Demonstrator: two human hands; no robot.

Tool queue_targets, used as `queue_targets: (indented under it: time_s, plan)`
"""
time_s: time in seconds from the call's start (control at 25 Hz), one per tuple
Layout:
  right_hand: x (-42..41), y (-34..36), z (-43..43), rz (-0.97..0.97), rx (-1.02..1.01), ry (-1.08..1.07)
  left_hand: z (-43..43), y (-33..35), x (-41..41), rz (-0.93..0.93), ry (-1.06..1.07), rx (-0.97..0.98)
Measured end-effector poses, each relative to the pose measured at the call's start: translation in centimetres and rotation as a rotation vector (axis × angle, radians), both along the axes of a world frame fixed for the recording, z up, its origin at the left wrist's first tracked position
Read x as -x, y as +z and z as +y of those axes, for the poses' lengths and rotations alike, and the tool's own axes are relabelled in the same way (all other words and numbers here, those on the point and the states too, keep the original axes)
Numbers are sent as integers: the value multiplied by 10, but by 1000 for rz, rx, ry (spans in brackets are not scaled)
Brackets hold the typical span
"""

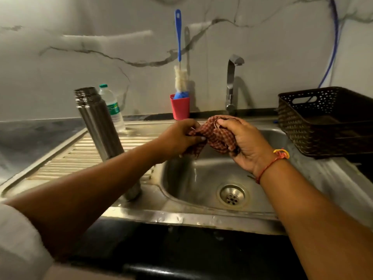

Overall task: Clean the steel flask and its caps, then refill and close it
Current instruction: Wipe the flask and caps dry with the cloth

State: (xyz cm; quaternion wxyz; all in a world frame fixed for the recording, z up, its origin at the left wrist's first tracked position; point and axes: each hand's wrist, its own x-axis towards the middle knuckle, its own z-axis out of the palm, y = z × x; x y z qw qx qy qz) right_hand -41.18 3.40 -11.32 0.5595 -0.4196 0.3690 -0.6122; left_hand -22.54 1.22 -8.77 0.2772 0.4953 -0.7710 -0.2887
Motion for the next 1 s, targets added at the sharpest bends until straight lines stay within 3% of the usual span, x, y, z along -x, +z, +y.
queue_targets:
  time_s: [0.24, 0.44, 0.48, 0.6, 0.64, 0.72, 0.88, 0.92, 1.0]
  plan:
    - [23, 2, 8, 106, -194, -69, -22, 13, 25, 180, -1, -172]
    - [33, 32, 16, 551, -311, -274, 1, 22, 59, 210, 158, -195]
    - [37, 44, 20, 539, -385, -327, 13, 26, 72, 181, 150, -189]
    - [56, 82, 35, 198, -620, -308, 45, 46, 119, 172, -55, -297]
    - [66, 93, 38, 140, -627, -281, 51, 57, 137, 211, -165, -317]
    - [90, 113, 41, 203, -567, -280, 59, 78, 167, 316, -330, -325]
    - [149, 149, 35, 317, -448, -473, 37, 118, 205, 548, -265, -548]
    - [163, 154, 29, 366, -429, -517, 27, 122, 213, 554, -258, -591]
    - [186, 161, 15, 665, -434, -604, 12, 123, 228, 468, -257, -556]
